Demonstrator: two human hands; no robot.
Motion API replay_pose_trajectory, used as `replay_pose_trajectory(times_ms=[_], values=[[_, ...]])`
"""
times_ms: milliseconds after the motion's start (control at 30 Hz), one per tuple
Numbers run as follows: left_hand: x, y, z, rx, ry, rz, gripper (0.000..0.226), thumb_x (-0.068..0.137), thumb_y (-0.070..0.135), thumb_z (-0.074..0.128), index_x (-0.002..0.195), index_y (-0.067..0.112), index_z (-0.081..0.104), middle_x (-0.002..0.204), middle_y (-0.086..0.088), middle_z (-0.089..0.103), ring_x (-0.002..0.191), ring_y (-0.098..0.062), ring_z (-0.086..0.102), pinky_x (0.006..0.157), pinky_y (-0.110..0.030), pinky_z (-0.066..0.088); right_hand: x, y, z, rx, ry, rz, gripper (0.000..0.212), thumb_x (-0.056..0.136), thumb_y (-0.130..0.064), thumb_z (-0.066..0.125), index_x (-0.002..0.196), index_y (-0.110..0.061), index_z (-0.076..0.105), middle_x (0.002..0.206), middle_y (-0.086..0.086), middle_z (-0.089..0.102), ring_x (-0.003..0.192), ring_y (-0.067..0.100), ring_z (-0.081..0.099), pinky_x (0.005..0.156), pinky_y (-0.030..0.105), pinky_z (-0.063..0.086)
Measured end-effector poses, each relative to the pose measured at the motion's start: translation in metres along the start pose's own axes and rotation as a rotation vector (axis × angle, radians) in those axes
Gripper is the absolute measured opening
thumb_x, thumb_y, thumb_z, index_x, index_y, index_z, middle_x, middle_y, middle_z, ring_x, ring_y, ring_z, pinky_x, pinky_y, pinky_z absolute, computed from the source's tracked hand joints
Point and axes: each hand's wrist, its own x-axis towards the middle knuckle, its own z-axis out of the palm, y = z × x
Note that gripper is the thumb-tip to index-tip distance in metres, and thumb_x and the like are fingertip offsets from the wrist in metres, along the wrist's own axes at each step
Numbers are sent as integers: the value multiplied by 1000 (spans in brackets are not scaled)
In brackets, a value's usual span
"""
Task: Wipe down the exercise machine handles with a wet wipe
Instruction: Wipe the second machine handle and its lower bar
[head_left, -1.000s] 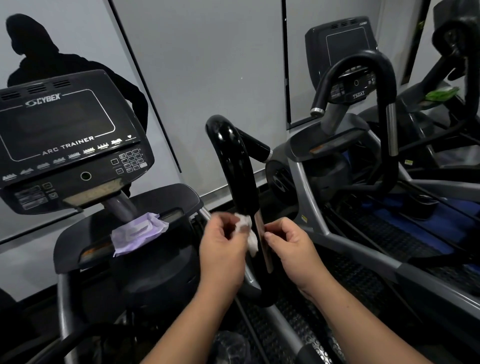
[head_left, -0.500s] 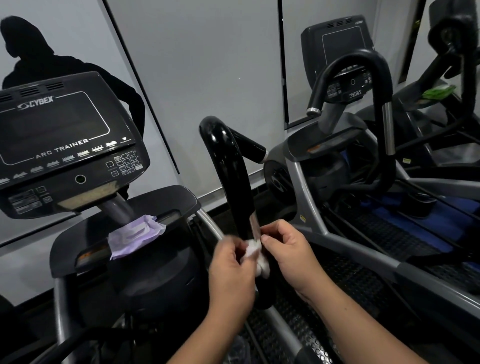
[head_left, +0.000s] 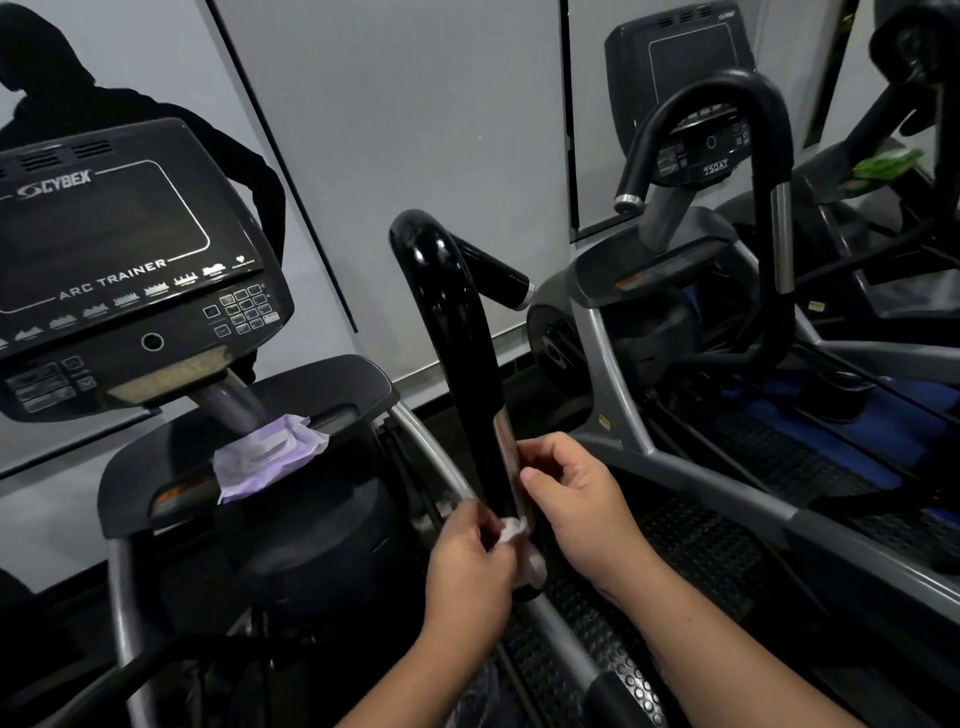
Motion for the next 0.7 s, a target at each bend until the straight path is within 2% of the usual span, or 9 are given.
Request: replay_pose_trajectory(times_ms=[67,133,233,300,400,467,533,633,700], values=[[4,0,0,-14,-13,-40,26,86,12,74,71,12,53,59,0,57,51,-5,51,51,-22,41,0,0,-1,-5,-9,-4,27,96,2,54,105,-19,70,99,1,76,95,15,73,83,31,59],[9,12,-6,-31,19,4,24,86,16,75,72,12,55,58,0,60,52,-9,54,49,-21,42,1,-1,-1,12,-15,-1,28,96,3,53,106,-17,70,99,3,76,95,16,73,83,30,59],[9,26,-14,-62,29,54,22,88,22,73,77,11,58,59,-1,65,48,0,56,44,-14,42,1,1,-2,32,-23,7,31,95,5,52,106,-16,70,99,4,77,95,20,73,83,32,60],[6,18,-11,5,15,65,22,88,21,73,75,16,56,62,-1,66,52,-2,58,48,-13,42,0,3,-2,43,-27,-2,34,93,7,50,107,-17,71,101,4,76,97,20,73,85,33,60],[0,-2,-2,107,-33,-59,27,86,21,74,71,19,52,65,-2,64,56,-4,58,52,-14,40,-4,12,-3,54,-27,-10,41,92,12,50,104,-20,72,104,1,76,101,16,71,85,26,56],[-3,-5,0,1,-42,-157,26,85,20,76,73,9,55,63,-8,68,53,-5,59,56,-21,46,-15,25,-7,-107,57,-82,39,90,7,52,98,-26,71,102,-5,72,99,12,68,85,23,53],[-2,-4,-1,-62,-20,-178,28,83,21,78,75,3,58,62,-10,67,56,-11,57,57,-29,47,-34,42,-12,-419,171,-261,25,88,-7,53,99,-25,67,102,-14,61,98,9,62,85,27,51],[-4,-1,-1,-102,-49,-189,18,80,16,77,76,5,64,62,-5,65,57,-11,55,55,-30,49,-65,62,-4,-674,107,-464,30,83,-19,57,113,-23,59,106,-8,53,95,15,57,82,30,50],[-8,1,1,-142,-105,-230,4,75,16,71,74,13,69,72,-13,72,64,-15,62,62,-38,54,-71,69,3,-698,75,-450,40,82,-24,61,120,-30,53,110,-11,48,95,14,57,81,26,48]])
